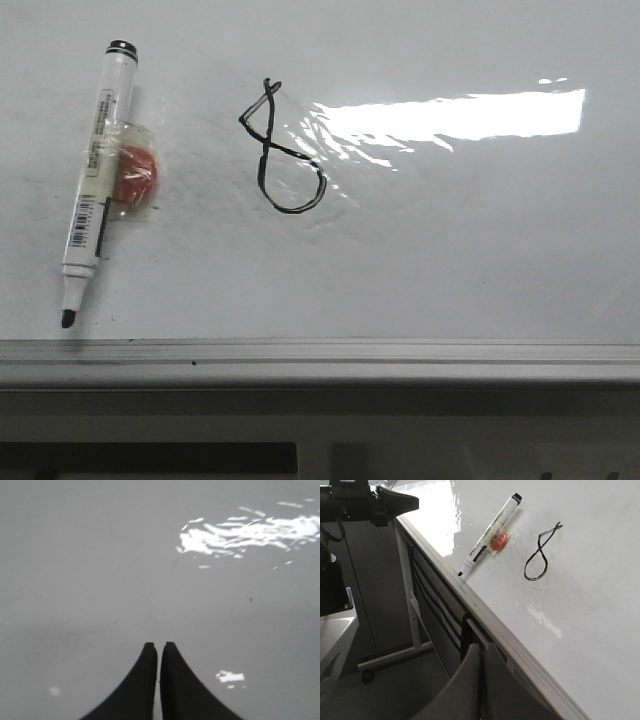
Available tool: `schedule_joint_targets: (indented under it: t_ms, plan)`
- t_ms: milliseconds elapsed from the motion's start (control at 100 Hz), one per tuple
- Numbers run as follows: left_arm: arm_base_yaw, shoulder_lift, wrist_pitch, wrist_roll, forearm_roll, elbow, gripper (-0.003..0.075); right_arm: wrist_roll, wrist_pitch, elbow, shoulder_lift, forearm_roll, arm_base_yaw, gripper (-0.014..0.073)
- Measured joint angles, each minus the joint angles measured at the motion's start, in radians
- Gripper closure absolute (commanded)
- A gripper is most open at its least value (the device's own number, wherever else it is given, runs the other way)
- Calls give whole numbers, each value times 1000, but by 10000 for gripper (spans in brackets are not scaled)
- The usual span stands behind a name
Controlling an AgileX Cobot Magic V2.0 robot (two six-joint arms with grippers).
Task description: Write number 8 on whiteboard
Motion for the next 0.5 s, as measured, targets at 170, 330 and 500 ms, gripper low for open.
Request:
schedule_joint_targets:
  t_ms: [170, 330, 500]
  plan:
    - [31, 0, 106, -35, -3, 0, 741, 0, 0, 0, 0, 0, 0, 657]
    - [32, 0, 168, -88, 30, 0, 741, 0, 0, 0, -1, 0, 0, 657]
    - [32, 0, 170, -98, 34, 0, 741, 0, 0, 0, -1, 0, 0, 657]
